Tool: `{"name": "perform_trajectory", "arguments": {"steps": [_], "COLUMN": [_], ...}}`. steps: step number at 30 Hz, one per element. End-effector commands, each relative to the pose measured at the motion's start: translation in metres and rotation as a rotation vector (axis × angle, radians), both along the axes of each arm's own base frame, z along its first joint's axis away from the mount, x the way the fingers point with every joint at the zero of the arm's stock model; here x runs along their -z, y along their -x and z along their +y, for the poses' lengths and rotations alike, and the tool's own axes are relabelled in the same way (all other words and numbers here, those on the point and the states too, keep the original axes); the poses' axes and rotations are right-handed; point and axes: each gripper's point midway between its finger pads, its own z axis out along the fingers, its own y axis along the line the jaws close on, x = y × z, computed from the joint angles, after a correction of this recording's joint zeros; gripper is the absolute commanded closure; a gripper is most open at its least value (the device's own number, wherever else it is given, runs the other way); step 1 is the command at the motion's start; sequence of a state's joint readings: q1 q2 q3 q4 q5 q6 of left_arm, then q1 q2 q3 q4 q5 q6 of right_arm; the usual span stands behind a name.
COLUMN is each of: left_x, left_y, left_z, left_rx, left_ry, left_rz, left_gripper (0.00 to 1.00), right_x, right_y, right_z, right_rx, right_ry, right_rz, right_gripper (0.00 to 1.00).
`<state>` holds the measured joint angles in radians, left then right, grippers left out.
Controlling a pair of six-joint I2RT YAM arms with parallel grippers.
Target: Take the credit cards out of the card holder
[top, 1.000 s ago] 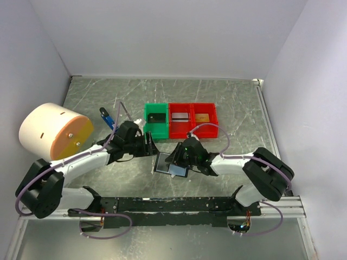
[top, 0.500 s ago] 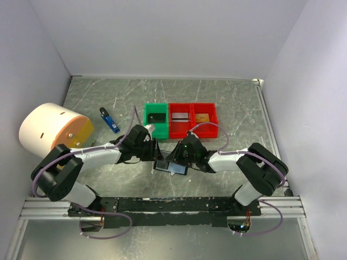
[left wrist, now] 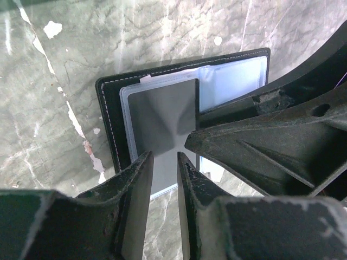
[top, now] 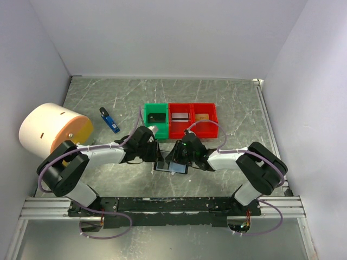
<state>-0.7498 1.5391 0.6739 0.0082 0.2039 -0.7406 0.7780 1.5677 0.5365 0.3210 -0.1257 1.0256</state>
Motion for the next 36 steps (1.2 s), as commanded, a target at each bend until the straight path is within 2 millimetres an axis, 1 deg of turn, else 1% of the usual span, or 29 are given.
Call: {"name": "perform_trajectory", "arguments": {"steps": [1, 7, 11, 14, 17, 20, 23, 31, 32, 34, 36], "left_x": [-0.012, -0.002, -0.012, -0.018, -0.013, -0.004, 0.004, 0.007, 0.007, 0.008, 0.008], "left_y": [-0.009, -0.009, -0.013, -0.013, -0.01, -0.007, -0.006, -0.006, -0.006, -0.006, -0.006], "left_z": [-0.001, 0.007, 0.009, 0.008, 0.004, -0.001, 0.001, 0.007, 0.007, 0.008, 0.009], "left_rx": [-0.022, -0.044, -0.063, -0.059, -0.038, -0.008, -0.009, -0.017, -0.018, -0.02, -0.021], "left_ry": [0.001, -0.054, -0.049, -0.008, 0.009, -0.008, -0.059, -0.11, -0.111, -0.114, -0.12], "left_rz": [-0.056, -0.036, -0.066, -0.103, -0.09, -0.06, -0.044, -0.04, -0.039, -0.038, -0.036], "left_gripper": [0.64, 0.66, 0.65, 0.62, 0.61, 0.64, 0.67, 0.69, 0.7, 0.7, 0.7], "right_x": [0.02, 0.02, 0.025, 0.022, 0.021, 0.02, 0.018, 0.008, 0.007, 0.006, 0.006], "right_y": [0.007, 0.01, 0.008, 0.006, 0.007, 0.007, 0.009, 0.007, 0.007, 0.007, 0.007], "right_z": [-0.023, -0.016, -0.024, -0.027, -0.026, -0.024, -0.023, -0.019, -0.019, -0.019, -0.019], "right_rx": [0.006, -0.007, 0.029, 0.039, 0.028, 0.022, 0.019, 0.023, 0.023, 0.023, 0.021], "right_ry": [0.111, 0.023, 0.061, 0.056, 0.049, 0.031, -0.001, -0.054, -0.059, -0.068, -0.08], "right_rz": [0.029, 0.054, 0.067, 0.057, 0.056, 0.063, 0.067, 0.053, 0.052, 0.049, 0.054], "right_gripper": [0.69, 0.75, 0.74, 0.74, 0.74, 0.74, 0.74, 0.76, 0.77, 0.82, 0.84]}}
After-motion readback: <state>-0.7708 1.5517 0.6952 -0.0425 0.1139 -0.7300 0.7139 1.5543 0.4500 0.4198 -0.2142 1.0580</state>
